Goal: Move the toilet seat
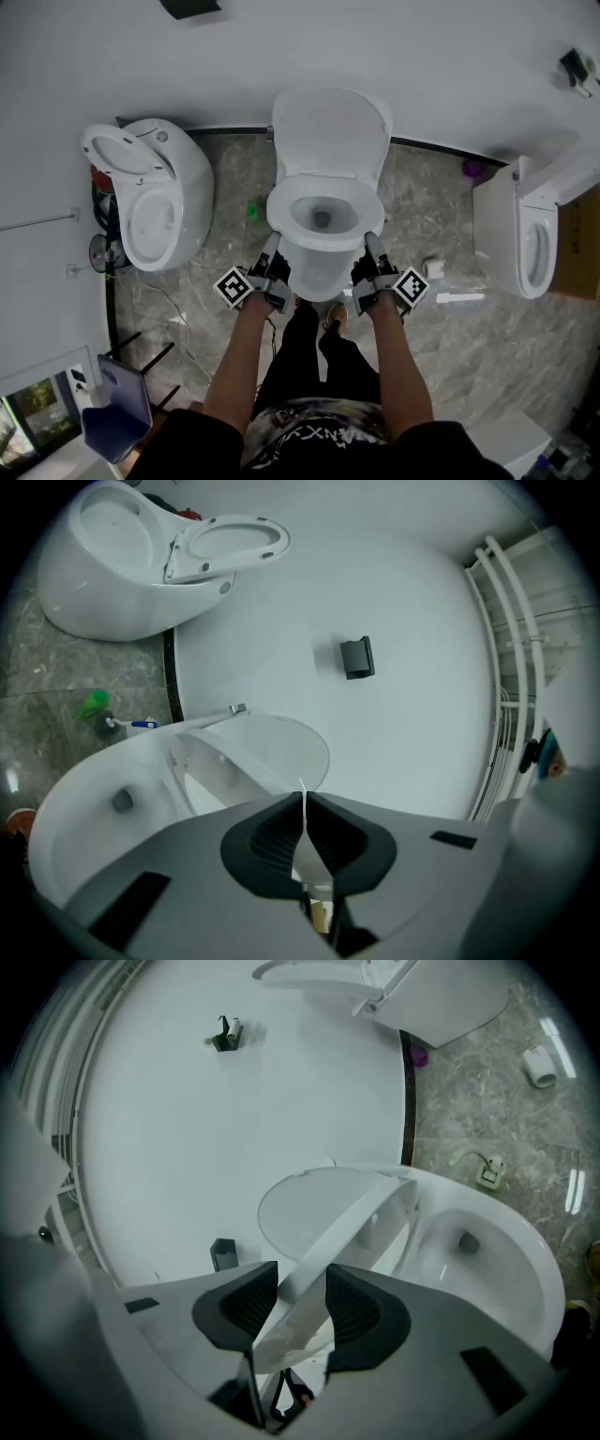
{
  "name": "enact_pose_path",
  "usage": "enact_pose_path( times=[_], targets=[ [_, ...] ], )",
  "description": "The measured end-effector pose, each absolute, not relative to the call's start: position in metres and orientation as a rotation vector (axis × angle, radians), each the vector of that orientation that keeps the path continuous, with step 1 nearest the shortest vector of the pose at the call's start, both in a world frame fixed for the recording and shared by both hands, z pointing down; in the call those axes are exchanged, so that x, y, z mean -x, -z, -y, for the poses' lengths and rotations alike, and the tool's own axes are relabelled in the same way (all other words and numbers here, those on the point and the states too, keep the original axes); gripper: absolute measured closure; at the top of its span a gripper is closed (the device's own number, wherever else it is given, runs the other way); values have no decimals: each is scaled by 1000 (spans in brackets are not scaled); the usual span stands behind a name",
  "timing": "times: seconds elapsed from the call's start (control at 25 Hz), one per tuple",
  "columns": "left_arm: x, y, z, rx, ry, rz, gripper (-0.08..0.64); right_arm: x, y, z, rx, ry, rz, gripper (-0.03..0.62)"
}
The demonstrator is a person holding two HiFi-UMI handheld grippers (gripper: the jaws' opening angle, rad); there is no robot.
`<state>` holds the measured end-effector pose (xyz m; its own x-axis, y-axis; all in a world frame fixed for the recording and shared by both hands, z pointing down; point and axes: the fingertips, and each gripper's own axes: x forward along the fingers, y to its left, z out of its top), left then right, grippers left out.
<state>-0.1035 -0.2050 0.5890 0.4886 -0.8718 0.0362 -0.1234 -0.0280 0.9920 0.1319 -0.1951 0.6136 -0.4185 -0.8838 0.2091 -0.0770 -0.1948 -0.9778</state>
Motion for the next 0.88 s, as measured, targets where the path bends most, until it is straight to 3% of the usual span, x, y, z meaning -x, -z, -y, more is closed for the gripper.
enact_pose_path(
  times=[0.44, 0.6, 0.88],
  targets=[
    [99, -555, 265, -1566, 813, 869, 530, -134, -594, 233, 1226, 1526, -1339, 417],
    [102, -564, 274, -1575, 685, 1002, 531, -136, -589, 242, 1272, 1458, -1281, 414],
    [98, -554, 281, -1586, 828, 1039, 531, -141, -579, 274, 1297, 1389, -1257, 403]
  ],
)
